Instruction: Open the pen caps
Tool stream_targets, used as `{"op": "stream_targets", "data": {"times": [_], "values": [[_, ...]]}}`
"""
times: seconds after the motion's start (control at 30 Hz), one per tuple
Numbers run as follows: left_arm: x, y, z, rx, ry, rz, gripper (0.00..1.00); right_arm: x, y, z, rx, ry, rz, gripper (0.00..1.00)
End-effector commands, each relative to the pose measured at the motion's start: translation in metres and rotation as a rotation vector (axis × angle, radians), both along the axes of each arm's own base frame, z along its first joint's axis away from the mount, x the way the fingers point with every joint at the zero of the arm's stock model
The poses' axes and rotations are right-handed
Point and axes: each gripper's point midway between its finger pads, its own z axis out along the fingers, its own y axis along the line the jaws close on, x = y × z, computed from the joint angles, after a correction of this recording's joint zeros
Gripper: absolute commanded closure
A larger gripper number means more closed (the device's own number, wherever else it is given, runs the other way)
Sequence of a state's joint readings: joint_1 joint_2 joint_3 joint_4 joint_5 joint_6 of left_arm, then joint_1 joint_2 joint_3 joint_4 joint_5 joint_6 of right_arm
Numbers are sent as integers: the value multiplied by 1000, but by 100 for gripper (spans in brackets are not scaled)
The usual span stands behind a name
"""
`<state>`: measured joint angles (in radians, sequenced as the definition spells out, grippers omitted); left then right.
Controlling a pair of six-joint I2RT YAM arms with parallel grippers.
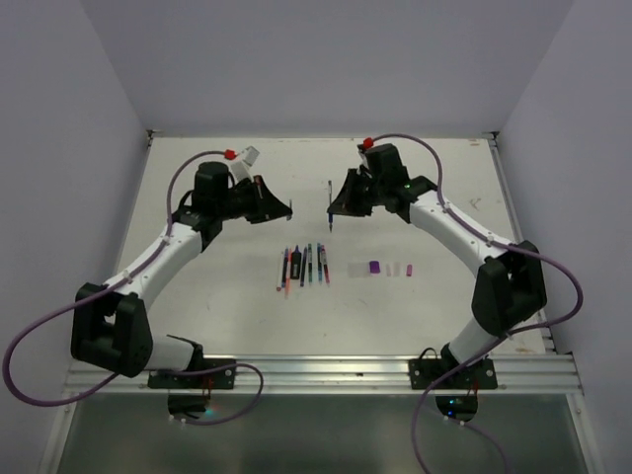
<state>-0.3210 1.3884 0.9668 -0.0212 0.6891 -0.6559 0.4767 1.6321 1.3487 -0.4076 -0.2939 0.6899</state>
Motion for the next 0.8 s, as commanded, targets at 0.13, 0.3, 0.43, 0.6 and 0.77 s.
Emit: {"op": "stream_targets", "data": {"times": [0.13, 0.3, 0.43, 0.6, 0.77], "values": [[8, 103, -61, 460, 114, 350, 100, -36, 56, -35, -47, 115, 149, 100], [17, 145, -62, 609, 137, 512, 100, -54, 107, -61, -32, 183, 228, 100], [16, 162, -61, 660, 141, 576, 100, -59, 139, -69, -23, 217, 237, 100], [10, 165, -66, 662, 154, 579, 100, -62, 157, -88, -66, 252, 213, 100], [10, 163, -65, 645, 148, 577, 100, -68, 161, -102, -77, 304, 168, 100]]}}
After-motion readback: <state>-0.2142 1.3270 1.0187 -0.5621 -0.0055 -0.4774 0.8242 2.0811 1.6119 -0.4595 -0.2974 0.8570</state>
